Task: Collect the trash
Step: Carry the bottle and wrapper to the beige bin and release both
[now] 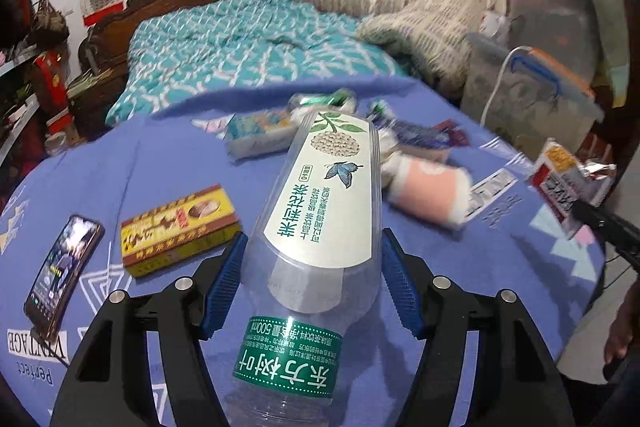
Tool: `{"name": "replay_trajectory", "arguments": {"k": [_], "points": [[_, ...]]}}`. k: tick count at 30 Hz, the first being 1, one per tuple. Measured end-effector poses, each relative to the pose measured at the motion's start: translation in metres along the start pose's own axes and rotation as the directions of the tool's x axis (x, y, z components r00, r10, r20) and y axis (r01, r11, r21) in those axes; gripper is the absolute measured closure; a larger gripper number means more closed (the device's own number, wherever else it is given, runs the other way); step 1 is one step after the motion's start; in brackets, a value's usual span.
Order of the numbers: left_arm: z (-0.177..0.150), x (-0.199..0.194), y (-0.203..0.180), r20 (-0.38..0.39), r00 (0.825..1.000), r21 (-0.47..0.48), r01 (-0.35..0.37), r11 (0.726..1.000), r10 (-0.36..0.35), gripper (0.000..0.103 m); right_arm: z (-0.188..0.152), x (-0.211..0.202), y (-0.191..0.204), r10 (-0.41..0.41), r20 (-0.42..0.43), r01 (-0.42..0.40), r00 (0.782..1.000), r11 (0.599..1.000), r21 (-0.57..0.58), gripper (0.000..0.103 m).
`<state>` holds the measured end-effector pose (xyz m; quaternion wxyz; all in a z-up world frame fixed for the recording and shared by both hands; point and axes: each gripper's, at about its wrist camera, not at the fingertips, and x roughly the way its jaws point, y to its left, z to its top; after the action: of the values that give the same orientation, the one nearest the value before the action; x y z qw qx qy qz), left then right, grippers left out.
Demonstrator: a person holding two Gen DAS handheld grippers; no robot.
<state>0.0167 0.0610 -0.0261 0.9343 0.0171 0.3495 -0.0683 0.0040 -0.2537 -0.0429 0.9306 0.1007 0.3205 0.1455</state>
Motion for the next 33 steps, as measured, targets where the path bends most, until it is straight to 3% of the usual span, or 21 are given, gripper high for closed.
{"name": "replay_trajectory", "arguments": {"k": [9,20,29,33], "points": [[0.015,-0.008,-0.037,0.026,0.992,0.060,0.118,0.991,-0.120,0.041,-0.001,-0.013,-0.002,-0.001,0.019,0.001,1.000,1.000,0.005,0.093],[0.026,0.006,-0.077,0.006,0.981,0.134,0.189,0.973,-0.192,0.041,-0.016,-0.014,-0.023,-0.011,0.013,0.010,1.000,0.998,0.066,0.093],[0.042,0.028,-0.099,-0.037,0.965,0.156,0.261,0.953,-0.258,0.041,-0.023,-0.012,-0.040,-0.028,0.019,0.026,0.999,0.993,0.114,0.093],[0.057,0.041,-0.130,-0.059,0.952,0.207,0.306,0.929,-0.300,0.041,-0.023,-0.018,-0.065,-0.074,0.049,0.065,0.996,0.984,0.166,0.093]]}}
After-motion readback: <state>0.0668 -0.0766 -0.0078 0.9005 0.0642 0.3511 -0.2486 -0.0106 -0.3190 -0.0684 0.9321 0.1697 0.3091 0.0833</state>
